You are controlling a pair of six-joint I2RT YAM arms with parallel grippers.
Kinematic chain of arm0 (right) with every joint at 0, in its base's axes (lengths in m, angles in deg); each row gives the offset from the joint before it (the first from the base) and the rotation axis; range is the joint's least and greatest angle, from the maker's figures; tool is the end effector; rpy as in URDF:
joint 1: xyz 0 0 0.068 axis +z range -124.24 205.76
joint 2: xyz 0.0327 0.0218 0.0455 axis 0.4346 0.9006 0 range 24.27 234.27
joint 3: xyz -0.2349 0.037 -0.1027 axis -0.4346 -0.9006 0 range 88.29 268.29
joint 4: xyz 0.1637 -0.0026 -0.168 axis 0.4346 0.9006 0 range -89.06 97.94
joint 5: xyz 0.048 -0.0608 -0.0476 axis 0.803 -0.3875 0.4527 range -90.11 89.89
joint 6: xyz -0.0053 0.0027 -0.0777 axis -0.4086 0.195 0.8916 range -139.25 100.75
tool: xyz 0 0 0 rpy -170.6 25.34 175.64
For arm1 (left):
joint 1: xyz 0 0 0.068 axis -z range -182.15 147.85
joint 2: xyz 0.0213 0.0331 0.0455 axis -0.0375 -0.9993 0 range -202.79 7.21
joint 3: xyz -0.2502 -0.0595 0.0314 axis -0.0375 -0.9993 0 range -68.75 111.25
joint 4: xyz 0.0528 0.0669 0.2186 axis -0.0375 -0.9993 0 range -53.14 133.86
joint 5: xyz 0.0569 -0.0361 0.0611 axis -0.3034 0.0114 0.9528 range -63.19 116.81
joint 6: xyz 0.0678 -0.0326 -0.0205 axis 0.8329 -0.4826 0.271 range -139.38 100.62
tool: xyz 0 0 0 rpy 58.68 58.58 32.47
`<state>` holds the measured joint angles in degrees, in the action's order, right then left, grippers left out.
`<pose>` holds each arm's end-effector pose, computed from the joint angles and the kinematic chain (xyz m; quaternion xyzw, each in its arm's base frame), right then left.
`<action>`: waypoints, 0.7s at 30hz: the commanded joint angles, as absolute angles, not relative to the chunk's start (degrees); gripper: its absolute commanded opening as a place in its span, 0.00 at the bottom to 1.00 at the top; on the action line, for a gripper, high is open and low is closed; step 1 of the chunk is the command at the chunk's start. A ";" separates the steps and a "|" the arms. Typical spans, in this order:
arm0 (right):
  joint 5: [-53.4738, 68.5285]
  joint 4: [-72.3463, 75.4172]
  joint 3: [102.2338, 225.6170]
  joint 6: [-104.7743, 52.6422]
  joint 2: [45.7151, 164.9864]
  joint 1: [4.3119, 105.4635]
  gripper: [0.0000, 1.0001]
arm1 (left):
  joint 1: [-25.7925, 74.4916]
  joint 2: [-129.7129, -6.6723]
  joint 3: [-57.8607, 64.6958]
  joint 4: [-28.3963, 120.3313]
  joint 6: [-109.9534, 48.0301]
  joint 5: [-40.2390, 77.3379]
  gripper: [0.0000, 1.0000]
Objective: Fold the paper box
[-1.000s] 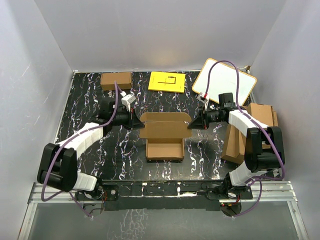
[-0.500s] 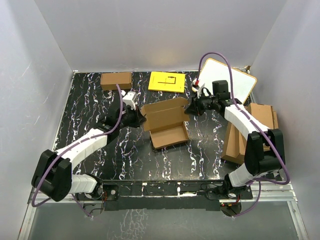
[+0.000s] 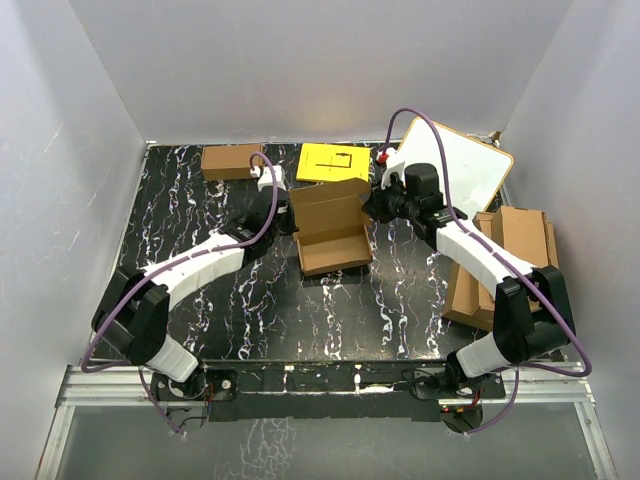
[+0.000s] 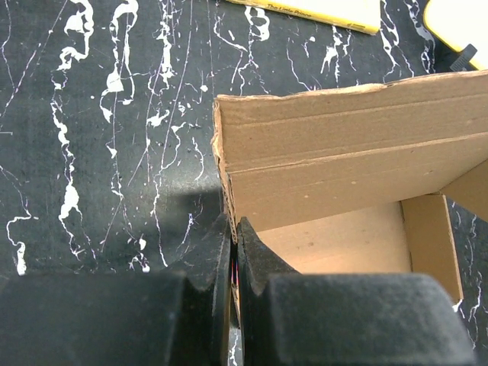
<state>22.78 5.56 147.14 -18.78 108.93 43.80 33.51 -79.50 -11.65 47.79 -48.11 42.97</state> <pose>0.3096 0.1281 0.2536 -0.2341 0.8237 0.2446 0.4549 0.2933 -0.1877 0.2485 -0.0240 0.8412 -0.1801 0.5093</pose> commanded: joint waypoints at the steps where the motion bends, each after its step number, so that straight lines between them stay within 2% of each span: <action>1: 18.64 -6.03 144.84 -25.00 106.42 46.93 0.08 | 37.27 -79.89 -8.92 50.32 -49.99 47.05 0.00; 11: 15.04 -21.20 137.82 -28.20 106.28 48.17 0.08 | 41.18 -84.12 -6.99 59.24 -43.99 54.90 0.00; 21: 12.84 -37.78 127.39 -30.22 105.73 48.11 0.08 | 43.87 -84.81 -11.40 70.68 -40.36 58.36 0.00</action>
